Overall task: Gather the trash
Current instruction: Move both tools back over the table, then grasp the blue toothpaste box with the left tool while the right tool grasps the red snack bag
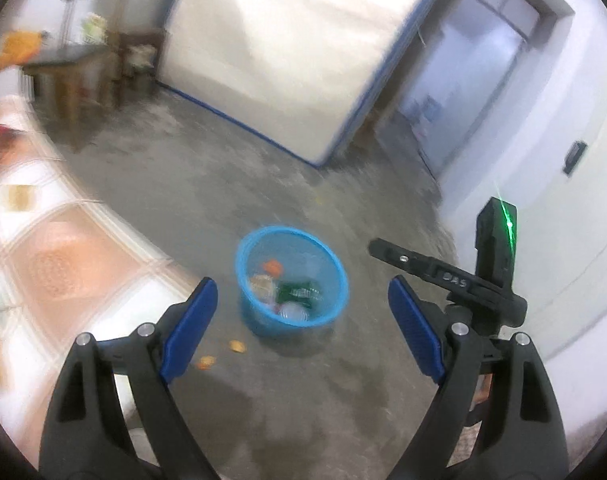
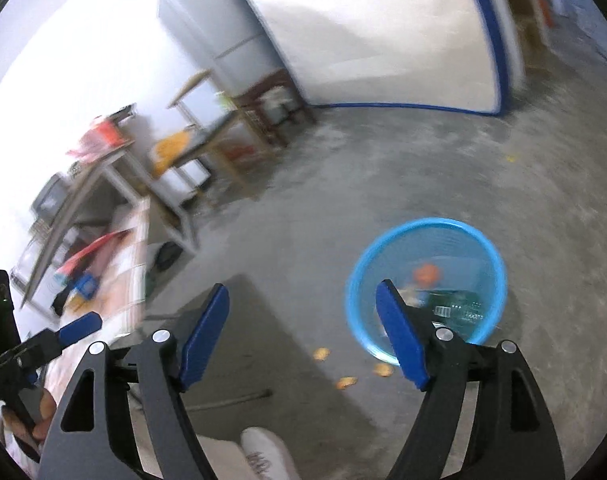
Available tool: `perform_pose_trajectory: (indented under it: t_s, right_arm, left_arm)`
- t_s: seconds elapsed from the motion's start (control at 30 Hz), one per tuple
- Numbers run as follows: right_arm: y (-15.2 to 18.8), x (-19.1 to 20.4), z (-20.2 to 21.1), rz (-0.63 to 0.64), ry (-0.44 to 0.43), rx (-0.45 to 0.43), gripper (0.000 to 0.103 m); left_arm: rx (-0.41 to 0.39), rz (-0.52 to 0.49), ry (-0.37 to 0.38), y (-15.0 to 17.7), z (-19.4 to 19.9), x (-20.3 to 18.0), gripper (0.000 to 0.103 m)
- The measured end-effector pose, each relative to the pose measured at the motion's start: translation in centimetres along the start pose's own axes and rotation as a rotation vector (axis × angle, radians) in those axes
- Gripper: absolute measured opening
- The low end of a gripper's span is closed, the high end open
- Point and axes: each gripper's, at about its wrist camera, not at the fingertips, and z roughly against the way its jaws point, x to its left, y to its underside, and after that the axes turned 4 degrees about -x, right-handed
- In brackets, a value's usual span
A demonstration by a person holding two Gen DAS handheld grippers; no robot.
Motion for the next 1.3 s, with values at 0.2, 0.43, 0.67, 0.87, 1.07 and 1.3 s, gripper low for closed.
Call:
perform_pose_trajectory:
  t_s: [0.2,0.43,0.67,0.87,1.07,1.3]
  right_arm:
    - [0.0,9.8,-2.9,0.137,-0.193,0.092,0.075]
    - [0.8,21.2,-7.0,0.256,-0.402,0.264,0.075]
    - [-0.3,29.1,-12.2,0.196,-0.533,0.385,0.075]
    - [-2.3,30.2,-20.6,-0.093,-0.553,0.517,0.075]
    - [-1.4,30.8,-25.5,-0.224,-0.516,0.596,0.064]
    - [0.2,31.2,-28.3,-0.317,-0.537,0.65,0.033]
  left_arm:
    - [-0.157,0.069,-0.205,1.7,10.8,5.1,0.083]
    - [-0.323,0.213,-0.419,5.8,21.1,11.4,0.084]
    - [-0.342,0.271,-0.569,8.5,24.0,14.9,0.084]
    - [-0.342,0.29,-0.596,9.2,24.1,16.6,0.084]
    - [-0.317,0.284,-0.591,9.7,23.6,16.9,0.084]
    - [-0.298,0.277,-0.572,9.6,22.8,17.5,0.084]
